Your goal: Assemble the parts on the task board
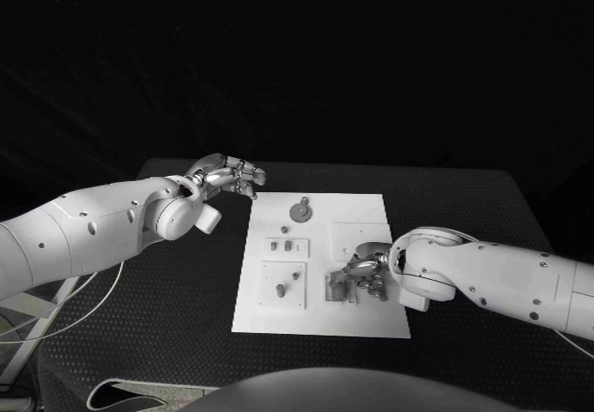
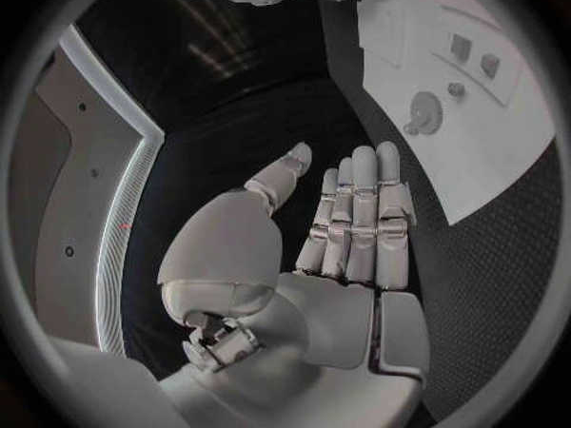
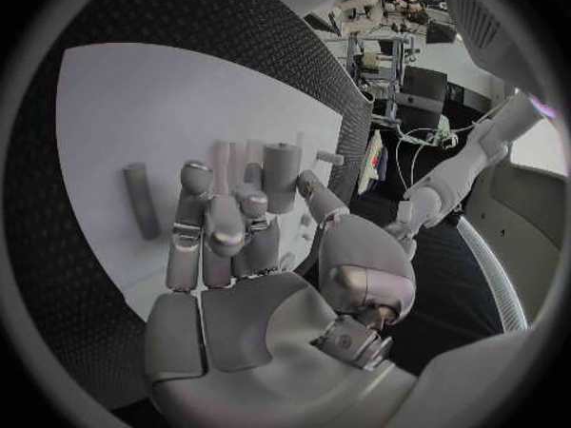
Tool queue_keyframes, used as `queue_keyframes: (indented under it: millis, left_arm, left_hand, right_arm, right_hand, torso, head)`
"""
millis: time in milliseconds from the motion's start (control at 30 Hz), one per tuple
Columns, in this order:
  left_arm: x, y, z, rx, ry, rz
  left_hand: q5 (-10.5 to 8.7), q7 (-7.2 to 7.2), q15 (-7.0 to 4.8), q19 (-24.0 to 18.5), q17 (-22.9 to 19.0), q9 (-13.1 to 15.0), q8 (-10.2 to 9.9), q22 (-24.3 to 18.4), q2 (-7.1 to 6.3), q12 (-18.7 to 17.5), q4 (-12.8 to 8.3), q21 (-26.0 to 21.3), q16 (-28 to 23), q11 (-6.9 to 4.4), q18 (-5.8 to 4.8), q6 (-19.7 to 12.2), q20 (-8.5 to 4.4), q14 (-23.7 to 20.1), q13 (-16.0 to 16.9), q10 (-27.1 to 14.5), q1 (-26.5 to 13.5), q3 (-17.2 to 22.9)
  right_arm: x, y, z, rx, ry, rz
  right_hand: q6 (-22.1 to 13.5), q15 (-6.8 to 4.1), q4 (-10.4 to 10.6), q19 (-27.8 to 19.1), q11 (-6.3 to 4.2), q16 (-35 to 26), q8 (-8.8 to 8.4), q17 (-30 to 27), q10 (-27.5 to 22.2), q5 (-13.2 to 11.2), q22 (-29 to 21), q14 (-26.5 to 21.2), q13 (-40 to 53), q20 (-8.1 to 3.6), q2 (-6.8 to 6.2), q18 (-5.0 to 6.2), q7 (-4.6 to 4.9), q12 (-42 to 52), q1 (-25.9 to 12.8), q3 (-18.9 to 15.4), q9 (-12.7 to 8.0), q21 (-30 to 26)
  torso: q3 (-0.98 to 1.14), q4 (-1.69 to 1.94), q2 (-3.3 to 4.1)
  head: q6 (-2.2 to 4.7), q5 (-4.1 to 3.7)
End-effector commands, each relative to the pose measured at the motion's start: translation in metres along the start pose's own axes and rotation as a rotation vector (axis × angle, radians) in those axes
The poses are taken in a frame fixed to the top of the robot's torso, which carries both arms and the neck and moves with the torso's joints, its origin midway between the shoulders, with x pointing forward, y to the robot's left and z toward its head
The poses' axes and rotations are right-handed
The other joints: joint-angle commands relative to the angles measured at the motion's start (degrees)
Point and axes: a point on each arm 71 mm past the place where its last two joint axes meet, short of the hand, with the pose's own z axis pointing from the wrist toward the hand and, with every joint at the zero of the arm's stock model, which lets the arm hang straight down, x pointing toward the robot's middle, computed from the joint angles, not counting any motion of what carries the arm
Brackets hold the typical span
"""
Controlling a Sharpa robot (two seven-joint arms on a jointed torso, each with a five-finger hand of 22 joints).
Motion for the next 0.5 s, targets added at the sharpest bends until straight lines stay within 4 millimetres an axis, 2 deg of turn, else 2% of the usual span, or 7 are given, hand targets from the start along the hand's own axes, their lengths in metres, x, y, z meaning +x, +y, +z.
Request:
queue_keyframes:
  millis: [33,100,267,500]
  left_arm:
    - [0.0022,-0.0015,0.0003,0.009,0.017,-0.001]
    - [0.0021,-0.0014,0.0002,0.008,0.017,-0.001]
    - [0.0020,-0.0014,0.0002,0.008,0.017,-0.001]
    - [0.0025,-0.0015,0.0004,0.008,0.018,-0.001]
  left_hand:
    - [-0.19,-0.13,0.32,-0.08,0.10,-0.06,-0.18,-0.06,0.23,-0.24,0.13,-0.20,-0.36,-0.09,0.91,-0.36,0.39,0.06,-0.06,-0.30,-0.18,-0.36]
    - [-0.19,-0.13,0.32,-0.08,0.10,-0.06,-0.18,-0.07,0.23,-0.24,0.13,-0.20,-0.37,-0.09,0.91,-0.36,0.39,0.06,-0.06,-0.30,-0.18,-0.36]
    - [-0.19,-0.13,0.32,-0.08,0.11,-0.06,-0.19,-0.07,0.23,-0.24,0.13,-0.19,-0.37,-0.09,0.91,-0.37,0.39,0.06,-0.06,-0.30,-0.18,-0.36]
    - [-0.19,-0.13,0.32,-0.09,0.13,-0.06,-0.19,-0.08,0.24,-0.24,0.13,-0.19,-0.38,-0.08,0.92,-0.37,0.39,0.06,-0.07,-0.31,-0.17,-0.37]
  right_arm:
    - [0.0024,-0.0003,0.0010,0.002,0.015,-0.007]
    - [0.0024,-0.0004,0.0014,0.002,0.012,-0.005]
    - [0.0030,0.0000,0.0018,-0.001,0.014,-0.005]
    - [0.0034,-0.0001,0.0024,0.000,0.010,-0.002]
  right_hand:
    - [0.20,-0.05,0.01,-0.17,0.16,-0.03,-0.27,-0.10,-0.19,0.00,1.13,-0.54,-0.11,0.38,-0.15,0.90,0.67,-0.29,-0.54,0.40,0.01,-0.25]
    - [0.12,-0.01,0.00,-0.22,0.20,-0.04,-0.39,-0.14,-0.26,0.00,1.14,-0.61,-0.14,0.41,-0.38,0.90,0.72,-0.37,-0.64,0.42,0.00,-0.27]
    - [-0.27,0.14,0.18,-0.37,0.37,-0.06,-0.88,-0.27,-0.53,0.00,1.12,-0.86,-0.27,0.50,-1.90,0.90,0.90,-0.62,-1.24,0.44,-0.04,-0.37]
    - [-0.42,0.25,0.93,-0.35,0.49,0.02,-1.27,-0.40,-0.60,0.00,1.08,-0.97,-0.33,0.53,-2.96,0.90,1.02,-0.69,-2.05,0.83,-0.05,-0.45]
  torso:
    - [0.01,0.02,0.00]
    - [0.02,0.03,0.01]
    - [0.02,0.03,0.01]
    - [0.01,0.03,0.02]
  head:
    - [-0.08,0.01]
    - [-0.09,0.03]
    - [-0.09,0.03]
    - [-0.17,0.11]
